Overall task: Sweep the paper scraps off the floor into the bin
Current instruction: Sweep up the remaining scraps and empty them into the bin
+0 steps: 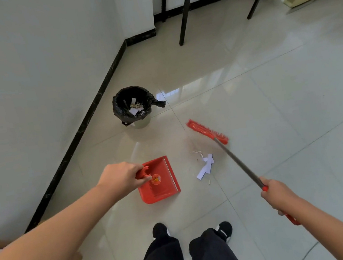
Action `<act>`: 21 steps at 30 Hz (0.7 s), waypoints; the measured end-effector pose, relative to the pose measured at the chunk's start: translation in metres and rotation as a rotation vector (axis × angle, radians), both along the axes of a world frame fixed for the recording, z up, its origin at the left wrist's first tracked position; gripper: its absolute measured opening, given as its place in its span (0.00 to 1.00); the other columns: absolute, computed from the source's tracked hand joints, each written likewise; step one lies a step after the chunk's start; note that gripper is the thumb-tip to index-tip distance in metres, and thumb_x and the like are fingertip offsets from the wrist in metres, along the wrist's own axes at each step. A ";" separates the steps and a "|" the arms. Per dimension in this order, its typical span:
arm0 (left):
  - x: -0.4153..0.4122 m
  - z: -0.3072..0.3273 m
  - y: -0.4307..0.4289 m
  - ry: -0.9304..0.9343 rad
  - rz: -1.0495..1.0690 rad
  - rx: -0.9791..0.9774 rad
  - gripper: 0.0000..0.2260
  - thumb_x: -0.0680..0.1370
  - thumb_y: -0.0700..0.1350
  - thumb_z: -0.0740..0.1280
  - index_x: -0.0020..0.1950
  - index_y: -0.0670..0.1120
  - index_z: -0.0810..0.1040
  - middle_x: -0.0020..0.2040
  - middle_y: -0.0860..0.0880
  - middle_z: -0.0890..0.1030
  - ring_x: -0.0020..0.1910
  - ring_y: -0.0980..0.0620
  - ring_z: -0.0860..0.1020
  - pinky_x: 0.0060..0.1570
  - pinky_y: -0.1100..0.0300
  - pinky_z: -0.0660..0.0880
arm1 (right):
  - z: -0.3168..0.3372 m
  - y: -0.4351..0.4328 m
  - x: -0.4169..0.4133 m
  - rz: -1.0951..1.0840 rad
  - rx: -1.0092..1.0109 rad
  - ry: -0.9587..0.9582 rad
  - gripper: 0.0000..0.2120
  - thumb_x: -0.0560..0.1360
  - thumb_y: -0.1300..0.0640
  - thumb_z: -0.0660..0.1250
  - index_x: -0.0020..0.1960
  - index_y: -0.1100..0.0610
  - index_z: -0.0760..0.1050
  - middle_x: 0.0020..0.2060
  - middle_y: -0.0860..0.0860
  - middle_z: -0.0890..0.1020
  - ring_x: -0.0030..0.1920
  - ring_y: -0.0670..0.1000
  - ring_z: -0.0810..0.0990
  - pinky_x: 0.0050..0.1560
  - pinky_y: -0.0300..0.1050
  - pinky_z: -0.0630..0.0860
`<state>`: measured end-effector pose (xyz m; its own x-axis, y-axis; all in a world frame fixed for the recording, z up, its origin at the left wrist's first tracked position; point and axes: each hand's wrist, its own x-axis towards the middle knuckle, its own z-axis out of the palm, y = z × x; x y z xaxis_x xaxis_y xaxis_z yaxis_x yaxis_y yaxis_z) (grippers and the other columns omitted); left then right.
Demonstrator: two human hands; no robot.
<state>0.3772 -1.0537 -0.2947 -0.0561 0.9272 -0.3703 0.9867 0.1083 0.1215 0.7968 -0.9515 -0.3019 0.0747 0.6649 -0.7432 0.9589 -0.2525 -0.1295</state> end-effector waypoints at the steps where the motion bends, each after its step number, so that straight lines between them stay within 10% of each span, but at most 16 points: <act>1: 0.004 -0.001 0.004 0.001 -0.014 -0.007 0.22 0.75 0.68 0.57 0.46 0.51 0.76 0.38 0.53 0.79 0.41 0.50 0.79 0.31 0.59 0.66 | -0.003 0.000 -0.002 -0.034 0.003 0.014 0.22 0.77 0.65 0.55 0.69 0.50 0.68 0.33 0.54 0.71 0.26 0.52 0.67 0.22 0.38 0.67; 12: 0.018 -0.016 0.018 -0.013 -0.105 -0.009 0.19 0.78 0.65 0.57 0.44 0.50 0.74 0.31 0.53 0.70 0.38 0.48 0.77 0.32 0.58 0.64 | -0.062 -0.017 -0.067 -0.415 -0.191 0.169 0.05 0.72 0.71 0.54 0.43 0.65 0.68 0.24 0.58 0.69 0.18 0.51 0.66 0.26 0.43 0.67; 21: 0.027 -0.019 0.012 -0.057 -0.150 -0.026 0.18 0.79 0.62 0.58 0.39 0.50 0.67 0.39 0.49 0.77 0.42 0.46 0.78 0.34 0.58 0.64 | -0.025 -0.087 -0.128 -0.214 -0.379 0.228 0.14 0.72 0.67 0.55 0.56 0.63 0.70 0.29 0.57 0.72 0.21 0.52 0.70 0.23 0.41 0.70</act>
